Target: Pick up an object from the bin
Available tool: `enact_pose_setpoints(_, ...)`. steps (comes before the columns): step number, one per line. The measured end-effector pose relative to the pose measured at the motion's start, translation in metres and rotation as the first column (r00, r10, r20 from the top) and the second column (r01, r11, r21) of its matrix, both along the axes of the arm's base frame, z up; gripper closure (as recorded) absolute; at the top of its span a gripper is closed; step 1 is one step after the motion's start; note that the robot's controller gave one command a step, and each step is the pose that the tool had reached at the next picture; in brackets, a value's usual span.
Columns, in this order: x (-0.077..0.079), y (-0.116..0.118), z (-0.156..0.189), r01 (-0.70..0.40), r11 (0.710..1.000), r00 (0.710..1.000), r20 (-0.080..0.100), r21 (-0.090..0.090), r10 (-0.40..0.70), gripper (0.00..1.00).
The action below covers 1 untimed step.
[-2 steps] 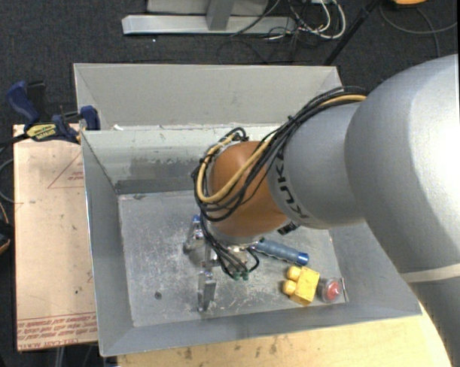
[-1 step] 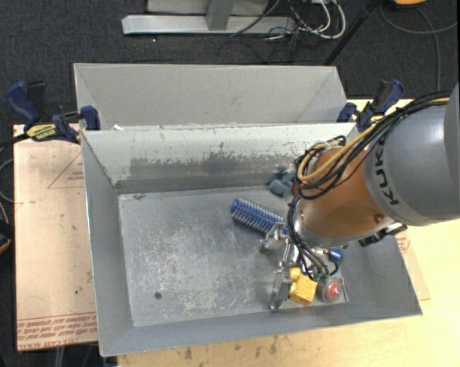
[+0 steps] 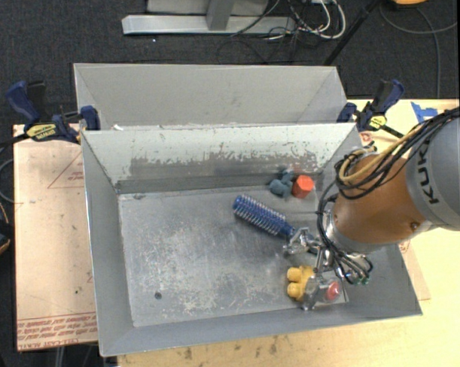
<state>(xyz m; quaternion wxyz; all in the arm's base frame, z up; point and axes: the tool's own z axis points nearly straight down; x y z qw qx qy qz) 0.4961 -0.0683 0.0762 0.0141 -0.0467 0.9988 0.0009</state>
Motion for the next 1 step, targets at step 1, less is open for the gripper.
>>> enact_pose_setpoints(1, -0.0021, -0.0012, -0.0017, -0.001, 1.000, 1.000, -0.006, -0.002, 0.001, 1.00)
